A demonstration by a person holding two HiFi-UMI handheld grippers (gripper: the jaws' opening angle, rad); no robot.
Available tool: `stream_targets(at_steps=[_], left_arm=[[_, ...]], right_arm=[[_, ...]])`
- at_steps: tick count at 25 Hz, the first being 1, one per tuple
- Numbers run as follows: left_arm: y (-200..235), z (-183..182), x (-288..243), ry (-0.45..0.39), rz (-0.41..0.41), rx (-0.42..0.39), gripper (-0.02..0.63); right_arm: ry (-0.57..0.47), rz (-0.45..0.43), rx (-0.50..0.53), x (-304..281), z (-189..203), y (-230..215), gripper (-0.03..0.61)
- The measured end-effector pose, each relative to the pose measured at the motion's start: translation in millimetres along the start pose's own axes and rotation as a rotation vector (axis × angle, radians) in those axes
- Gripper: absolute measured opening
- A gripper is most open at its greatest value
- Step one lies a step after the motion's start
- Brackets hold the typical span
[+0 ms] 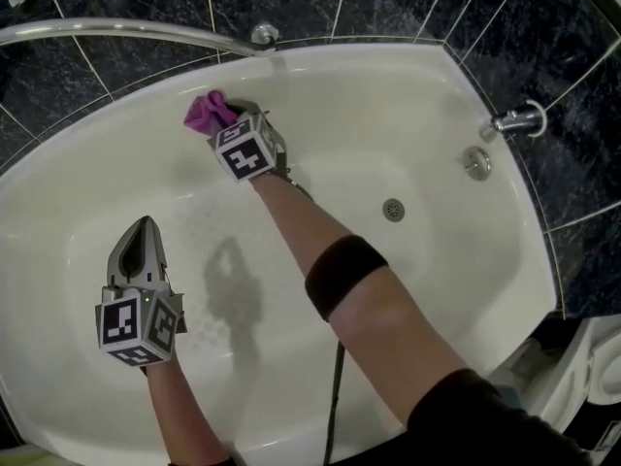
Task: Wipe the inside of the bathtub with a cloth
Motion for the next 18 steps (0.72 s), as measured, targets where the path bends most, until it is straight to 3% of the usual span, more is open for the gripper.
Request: stream_targets(at_steps=[11,18], left_arm=[[-16.3,1.2,-4.7,0.017,0.030,-0.037,-0.003],[-17.8,-1.1,-2.1,0.005,0.033,-0.034,-0.003]], right_arm=[[-0.024,0.252,-0.007,81.9,48.5,-155.8,0.115],[0.008,0.463,-0.156,122.4,85.8,-219.3,0.108]])
Point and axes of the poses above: the fingertips, and each gripper's own axes: x backward along the fingers, y to its left, z out of its underside, the point moved 7 cm from there along x, backward along the fingers, and after that the axes turned 2 degrees about x, right-handed, at the moved point
